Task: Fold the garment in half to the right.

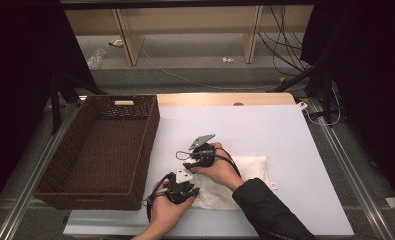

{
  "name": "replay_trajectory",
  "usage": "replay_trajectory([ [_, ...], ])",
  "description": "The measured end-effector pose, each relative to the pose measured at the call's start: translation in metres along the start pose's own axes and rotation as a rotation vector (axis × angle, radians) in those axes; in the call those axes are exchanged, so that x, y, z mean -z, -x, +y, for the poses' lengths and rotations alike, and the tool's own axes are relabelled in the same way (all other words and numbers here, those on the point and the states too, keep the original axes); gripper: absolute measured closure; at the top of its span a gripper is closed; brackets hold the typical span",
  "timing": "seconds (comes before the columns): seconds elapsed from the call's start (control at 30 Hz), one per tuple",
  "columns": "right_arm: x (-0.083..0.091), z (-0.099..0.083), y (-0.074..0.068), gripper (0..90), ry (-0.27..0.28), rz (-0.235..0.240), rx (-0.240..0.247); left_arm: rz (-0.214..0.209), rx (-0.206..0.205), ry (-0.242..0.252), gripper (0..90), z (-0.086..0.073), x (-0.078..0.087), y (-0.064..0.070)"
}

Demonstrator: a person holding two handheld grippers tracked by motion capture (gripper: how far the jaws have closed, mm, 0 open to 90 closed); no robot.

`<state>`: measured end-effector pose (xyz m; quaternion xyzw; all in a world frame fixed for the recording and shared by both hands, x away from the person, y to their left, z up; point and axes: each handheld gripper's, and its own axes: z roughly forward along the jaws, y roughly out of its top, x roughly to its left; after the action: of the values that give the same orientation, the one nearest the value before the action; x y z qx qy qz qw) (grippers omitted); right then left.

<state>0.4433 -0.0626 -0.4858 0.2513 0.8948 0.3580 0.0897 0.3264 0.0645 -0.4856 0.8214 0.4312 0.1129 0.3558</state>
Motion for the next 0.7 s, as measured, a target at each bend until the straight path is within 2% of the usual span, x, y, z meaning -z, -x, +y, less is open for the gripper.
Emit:
replay_trajectory([
  [0.03, -0.0002, 0.0005, -0.0013, 56.6, -0.006, -0.005, -0.008, 0.000, -0.002, 0.000, 75.7, 0.0004, -0.0003, 0.0004],
  [0.13, -0.0022, 0.0003, -0.0027, 59.7, -0.010, -0.029, 0.026, 0.006, -0.018, -0.001, 77.4, 0.0013, -0.0010, 0.0017],
  [0.17, -0.0021, 0.0009, -0.0038, 60.8, -0.017, -0.035, 0.019, 0.010, -0.023, -0.003, 77.8, 0.0016, -0.0010, 0.0022],
  [0.3, -0.0029, 0.0024, -0.0049, 67.8, -0.033, -0.062, 0.056, 0.016, -0.029, -0.001, 80.0, 0.0021, -0.0017, 0.0036],
  [0.33, -0.0027, 0.0031, -0.0050, 70.0, -0.043, -0.067, 0.065, 0.023, -0.049, -0.003, 80.4, 0.0026, -0.0021, 0.0049],
  [0.37, -0.0027, 0.0038, -0.0063, 71.9, -0.047, -0.072, 0.052, 0.026, -0.058, 0.000, 80.8, 0.0027, -0.0025, 0.0055],
  [0.43, -0.0035, 0.0044, -0.0059, 75.1, -0.048, -0.088, 0.083, 0.028, -0.063, 0.001, 81.3, 0.0027, -0.0026, 0.0060],
  [0.5, -0.0036, 0.0045, -0.0061, 76.8, -0.048, -0.090, 0.082, 0.026, -0.064, 0.002, 81.8, 0.0026, -0.0025, 0.0055],
  [0.6, -0.0028, 0.0041, -0.0062, 82.2, -0.052, -0.089, 0.056, 0.019, -0.059, 0.001, 82.2, 0.0028, -0.0022, 0.0044],
  [0.63, -0.0033, 0.0036, -0.0045, 82.9, -0.041, -0.090, 0.065, 0.018, -0.059, 0.001, 82.4, 0.0028, -0.0021, 0.0042],
  [0.67, -0.0030, 0.0034, -0.0043, 83.4, -0.041, -0.087, 0.059, 0.015, -0.057, 0.001, 82.6, 0.0030, -0.0021, 0.0038],
  [0.7, -0.0023, 0.0037, -0.0054, 83.7, -0.045, -0.085, 0.030, 0.012, -0.055, 0.000, 82.7, 0.0031, -0.0020, 0.0033],
])
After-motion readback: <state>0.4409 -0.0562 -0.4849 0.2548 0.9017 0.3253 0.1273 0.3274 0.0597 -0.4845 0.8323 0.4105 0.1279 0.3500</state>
